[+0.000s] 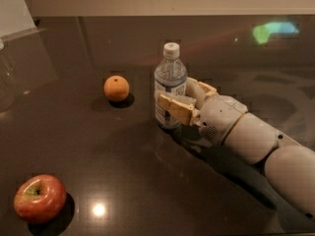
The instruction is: Place blue plastic bottle upright
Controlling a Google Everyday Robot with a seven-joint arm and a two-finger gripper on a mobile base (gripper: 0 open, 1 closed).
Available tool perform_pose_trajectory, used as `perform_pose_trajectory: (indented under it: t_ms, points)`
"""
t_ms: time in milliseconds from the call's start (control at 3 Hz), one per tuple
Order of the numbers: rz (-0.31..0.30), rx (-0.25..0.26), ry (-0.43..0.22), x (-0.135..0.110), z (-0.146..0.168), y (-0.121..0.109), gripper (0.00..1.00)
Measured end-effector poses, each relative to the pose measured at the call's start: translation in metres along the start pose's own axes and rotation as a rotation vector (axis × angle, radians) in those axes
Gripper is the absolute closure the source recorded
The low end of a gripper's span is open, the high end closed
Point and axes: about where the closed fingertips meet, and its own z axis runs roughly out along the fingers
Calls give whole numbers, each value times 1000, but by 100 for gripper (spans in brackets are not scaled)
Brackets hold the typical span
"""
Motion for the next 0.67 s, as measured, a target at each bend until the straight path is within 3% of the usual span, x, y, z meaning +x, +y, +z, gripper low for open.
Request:
perform_pose_trajectory:
  t_ms: [333, 667]
  points:
    - [0, 3, 0, 0, 1, -1, 0]
    - [0, 3, 0, 0, 1, -1, 0]
